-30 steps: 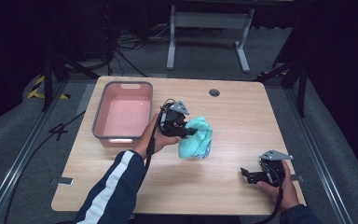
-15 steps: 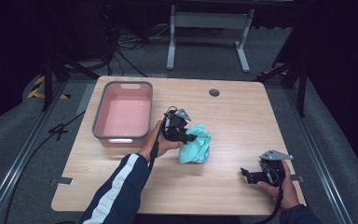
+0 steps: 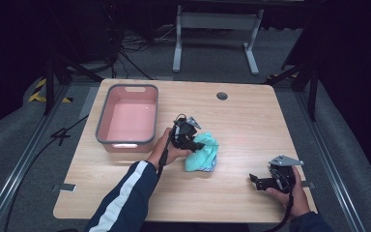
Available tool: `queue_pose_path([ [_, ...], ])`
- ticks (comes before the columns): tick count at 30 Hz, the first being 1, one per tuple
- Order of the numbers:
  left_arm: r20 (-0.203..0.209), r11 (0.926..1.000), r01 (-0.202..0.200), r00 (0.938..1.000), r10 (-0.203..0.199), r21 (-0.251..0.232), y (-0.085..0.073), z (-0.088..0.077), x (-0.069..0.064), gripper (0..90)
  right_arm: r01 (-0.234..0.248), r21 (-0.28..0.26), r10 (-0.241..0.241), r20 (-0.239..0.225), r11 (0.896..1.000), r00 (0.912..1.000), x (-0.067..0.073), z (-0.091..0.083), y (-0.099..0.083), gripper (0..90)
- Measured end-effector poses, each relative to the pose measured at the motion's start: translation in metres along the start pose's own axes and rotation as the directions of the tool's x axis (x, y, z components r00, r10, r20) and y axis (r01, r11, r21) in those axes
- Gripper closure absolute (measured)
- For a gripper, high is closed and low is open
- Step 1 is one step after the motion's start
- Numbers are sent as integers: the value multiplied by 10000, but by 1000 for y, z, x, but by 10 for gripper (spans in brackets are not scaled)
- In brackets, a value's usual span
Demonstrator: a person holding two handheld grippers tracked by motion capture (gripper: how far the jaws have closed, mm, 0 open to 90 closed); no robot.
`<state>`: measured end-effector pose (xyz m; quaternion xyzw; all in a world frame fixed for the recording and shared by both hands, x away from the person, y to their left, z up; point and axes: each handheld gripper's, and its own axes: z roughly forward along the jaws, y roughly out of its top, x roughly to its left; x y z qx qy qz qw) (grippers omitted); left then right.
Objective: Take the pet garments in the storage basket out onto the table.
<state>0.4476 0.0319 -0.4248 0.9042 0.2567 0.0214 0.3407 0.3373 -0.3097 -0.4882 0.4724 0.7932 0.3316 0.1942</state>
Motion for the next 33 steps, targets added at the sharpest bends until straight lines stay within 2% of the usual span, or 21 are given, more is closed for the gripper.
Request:
queue_pose_path([
  [3,-33,10000,-23,10000,23,54,-1,1,0,651,-1,2,1,1,10000,10000,0,0,0,6],
  [6,-274,9998,7,9996,-2,179,-1,1,0,551,-1,0,1,0,10000,10000,0,0,0,5],
  [7,-326,9997,175,9993,-170,161,-1,1,0,517,1,2,-1,0,10000,10000,0,0,0,6],
  [11,-655,9995,274,9975,-263,159,-1,-1,0,379,-8,2,8,0,10000,10000,0,0,0,5],
  [12,-772,9995,301,9966,-291,119,0,-2,0,379,-15,4,15,6,10000,10000,0,0,0,6],
  [13,-867,9995,310,9958,-302,75,0,-2,0,339,-16,5,16,11,10000,10000,0,0,0,6],
  [17,-940,9992,369,9948,-383,-164,1,-4,-1,235,-16,3,16,10,10000,10000,0,0,0,6],
  [18,-1024,9995,260,9944,-276,-165,1,-4,-1,236,-17,4,17,7,10000,10000,0,0,0,6],
  [21,-1045,9994,282,9941,-300,-183,2,-5,-2,230,-17,4,17,6,10000,10000,0,0,0,6],
  [22,-972,9997,199,9950,-214,-171,3,-7,-2,230,-13,1,13,5,10000,10000,0,0,0,6],
  [24,-1101,9999,64,9939,-81,-155,3,-8,-3,227,-18,4,18,6,10000,10000,0,0,0,6],
  [33,-1221,9993,-366,9919,352,-95,4,-21,-7,212,-17,4,17,0,10000,10000,0,0,0,6],
])
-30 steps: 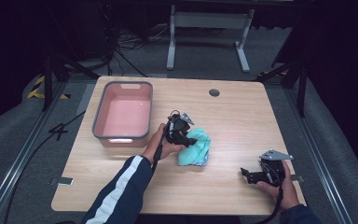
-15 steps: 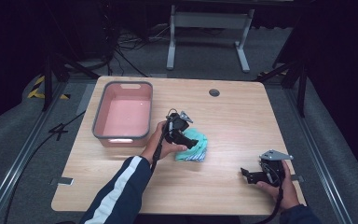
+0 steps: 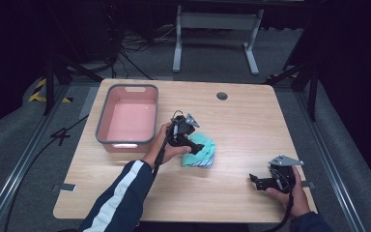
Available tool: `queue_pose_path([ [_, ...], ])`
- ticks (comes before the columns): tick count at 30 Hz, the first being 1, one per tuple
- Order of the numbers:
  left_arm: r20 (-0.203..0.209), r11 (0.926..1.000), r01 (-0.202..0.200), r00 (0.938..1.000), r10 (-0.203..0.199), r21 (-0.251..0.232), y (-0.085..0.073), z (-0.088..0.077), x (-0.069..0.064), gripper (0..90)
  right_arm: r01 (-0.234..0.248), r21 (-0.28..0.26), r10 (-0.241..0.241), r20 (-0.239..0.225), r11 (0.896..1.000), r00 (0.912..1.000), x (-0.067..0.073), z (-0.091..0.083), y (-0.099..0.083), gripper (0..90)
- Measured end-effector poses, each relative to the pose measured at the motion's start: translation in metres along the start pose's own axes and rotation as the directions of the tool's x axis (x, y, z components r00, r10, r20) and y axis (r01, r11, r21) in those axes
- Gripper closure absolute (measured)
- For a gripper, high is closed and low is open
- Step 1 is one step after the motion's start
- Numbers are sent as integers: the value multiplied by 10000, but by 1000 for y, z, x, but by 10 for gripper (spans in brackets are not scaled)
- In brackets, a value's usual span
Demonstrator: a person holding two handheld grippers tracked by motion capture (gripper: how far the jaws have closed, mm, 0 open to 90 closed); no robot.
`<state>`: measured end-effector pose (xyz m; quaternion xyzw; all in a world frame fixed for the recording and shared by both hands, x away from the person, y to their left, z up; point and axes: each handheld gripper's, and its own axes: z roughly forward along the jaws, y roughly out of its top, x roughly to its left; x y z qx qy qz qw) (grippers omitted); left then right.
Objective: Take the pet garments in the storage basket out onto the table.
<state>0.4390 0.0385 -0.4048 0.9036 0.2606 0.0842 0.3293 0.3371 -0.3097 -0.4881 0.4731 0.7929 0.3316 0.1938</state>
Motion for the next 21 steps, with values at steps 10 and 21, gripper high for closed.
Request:
queue_pose_path([
  [10,-282,9986,-527,9982,527,0,1,-19,-3,221,-1,-1,1,5,10000,10000,0,0,0,6],
  [21,-473,9923,-1227,9912,1234,168,1,-37,-11,227,1,-2,-1,5,10000,10000,0,0,0,6],
])
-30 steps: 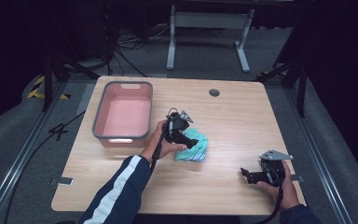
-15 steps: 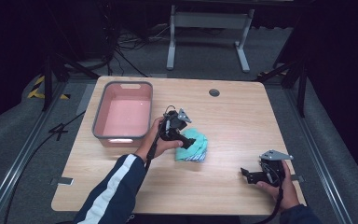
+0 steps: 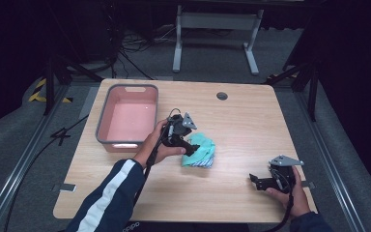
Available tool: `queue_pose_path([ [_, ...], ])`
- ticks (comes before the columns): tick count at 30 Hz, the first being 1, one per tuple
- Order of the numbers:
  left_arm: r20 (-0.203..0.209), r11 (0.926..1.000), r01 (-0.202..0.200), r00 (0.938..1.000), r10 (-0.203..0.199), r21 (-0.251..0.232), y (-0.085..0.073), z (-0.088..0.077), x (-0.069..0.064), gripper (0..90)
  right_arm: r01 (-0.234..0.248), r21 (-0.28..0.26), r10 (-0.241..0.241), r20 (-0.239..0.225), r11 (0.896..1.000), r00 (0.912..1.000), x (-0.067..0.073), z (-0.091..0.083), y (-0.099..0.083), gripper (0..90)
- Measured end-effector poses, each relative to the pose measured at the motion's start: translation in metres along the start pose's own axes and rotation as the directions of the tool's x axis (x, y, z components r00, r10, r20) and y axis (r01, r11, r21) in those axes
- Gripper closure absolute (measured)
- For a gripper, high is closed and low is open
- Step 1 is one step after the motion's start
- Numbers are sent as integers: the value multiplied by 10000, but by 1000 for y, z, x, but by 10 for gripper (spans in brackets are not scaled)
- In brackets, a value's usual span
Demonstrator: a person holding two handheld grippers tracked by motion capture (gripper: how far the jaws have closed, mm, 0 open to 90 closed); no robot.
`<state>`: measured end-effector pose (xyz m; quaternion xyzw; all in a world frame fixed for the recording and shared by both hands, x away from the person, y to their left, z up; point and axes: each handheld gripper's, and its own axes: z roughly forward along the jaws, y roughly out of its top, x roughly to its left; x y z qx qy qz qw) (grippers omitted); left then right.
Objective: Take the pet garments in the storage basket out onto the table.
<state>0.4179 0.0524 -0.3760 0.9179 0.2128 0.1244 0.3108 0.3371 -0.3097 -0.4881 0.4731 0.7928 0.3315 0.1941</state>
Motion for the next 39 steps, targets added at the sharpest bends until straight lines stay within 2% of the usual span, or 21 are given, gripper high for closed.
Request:
queue_pose_path([
  [3,106,9999,-139,9998,138,39,-2,-6,-2,235,-3,0,3,-1,10000,10000,0,0,0,5],
  [15,-48,9965,-793,9968,795,277,-21,-28,-10,235,-3,0,3,1,10000,10000,0,0,0,6],
  [22,-158,9907,-1242,9920,1253,554,-39,-37,-16,236,-1,1,1,2,10000,10000,0,0,0,6],
  [28,-162,9893,-1378,9902,1387,479,-55,-49,-20,240,-7,0,7,8,10000,10000,0,0,0,6],
  [32,-319,9866,-1537,9873,1556,552,-67,-56,-23,240,-11,2,11,1,10000,10000,0,0,0,6],
  [39,-272,9831,-1707,9846,1728,667,-88,-67,-25,239,-6,-2,6,9,10000,10000,0,0,0,5],
])
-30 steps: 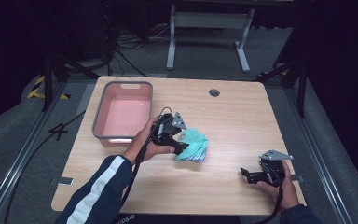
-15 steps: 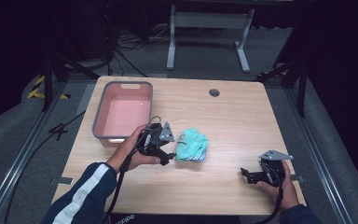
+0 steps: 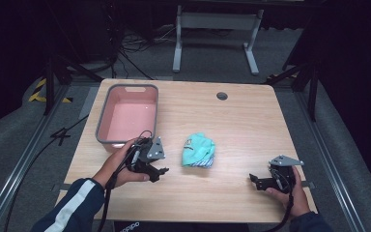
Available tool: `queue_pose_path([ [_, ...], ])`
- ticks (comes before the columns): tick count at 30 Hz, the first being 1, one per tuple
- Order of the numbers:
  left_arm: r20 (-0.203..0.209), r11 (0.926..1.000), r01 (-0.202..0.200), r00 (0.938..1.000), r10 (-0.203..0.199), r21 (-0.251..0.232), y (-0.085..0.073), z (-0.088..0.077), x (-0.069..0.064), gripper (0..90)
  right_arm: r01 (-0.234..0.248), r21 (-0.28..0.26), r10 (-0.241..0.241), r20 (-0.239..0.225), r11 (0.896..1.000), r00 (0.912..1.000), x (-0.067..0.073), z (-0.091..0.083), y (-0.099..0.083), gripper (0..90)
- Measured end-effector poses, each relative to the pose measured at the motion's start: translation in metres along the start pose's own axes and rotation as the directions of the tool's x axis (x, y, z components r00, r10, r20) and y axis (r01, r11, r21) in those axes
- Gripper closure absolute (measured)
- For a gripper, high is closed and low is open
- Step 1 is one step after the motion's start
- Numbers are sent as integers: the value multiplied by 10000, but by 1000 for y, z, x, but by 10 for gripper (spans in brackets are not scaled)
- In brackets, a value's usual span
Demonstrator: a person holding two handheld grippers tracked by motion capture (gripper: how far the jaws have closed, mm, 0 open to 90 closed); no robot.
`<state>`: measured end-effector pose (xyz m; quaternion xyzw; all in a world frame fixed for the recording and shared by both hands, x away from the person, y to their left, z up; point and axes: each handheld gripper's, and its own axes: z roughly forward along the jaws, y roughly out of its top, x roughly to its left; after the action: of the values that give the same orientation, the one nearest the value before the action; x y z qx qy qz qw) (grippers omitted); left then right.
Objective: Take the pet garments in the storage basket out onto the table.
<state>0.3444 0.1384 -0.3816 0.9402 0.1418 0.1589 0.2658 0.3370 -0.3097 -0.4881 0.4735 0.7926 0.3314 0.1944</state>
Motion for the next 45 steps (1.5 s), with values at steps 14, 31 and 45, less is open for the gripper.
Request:
queue_pose_path([
  [14,-501,9955,590,9972,-553,743,-69,-5,-3,208,-23,1,23,24,10000,10000,0,0,0,5],
  [31,-225,9705,2411,9702,-2412,-88,-160,3,14,180,-27,3,27,2,10000,10000,0,0,0,5],
  [45,15,9049,4049,9129,-4083,-1312,-190,3,20,140,-12,-14,12,-11,10000,10000,0,0,0,5],
])
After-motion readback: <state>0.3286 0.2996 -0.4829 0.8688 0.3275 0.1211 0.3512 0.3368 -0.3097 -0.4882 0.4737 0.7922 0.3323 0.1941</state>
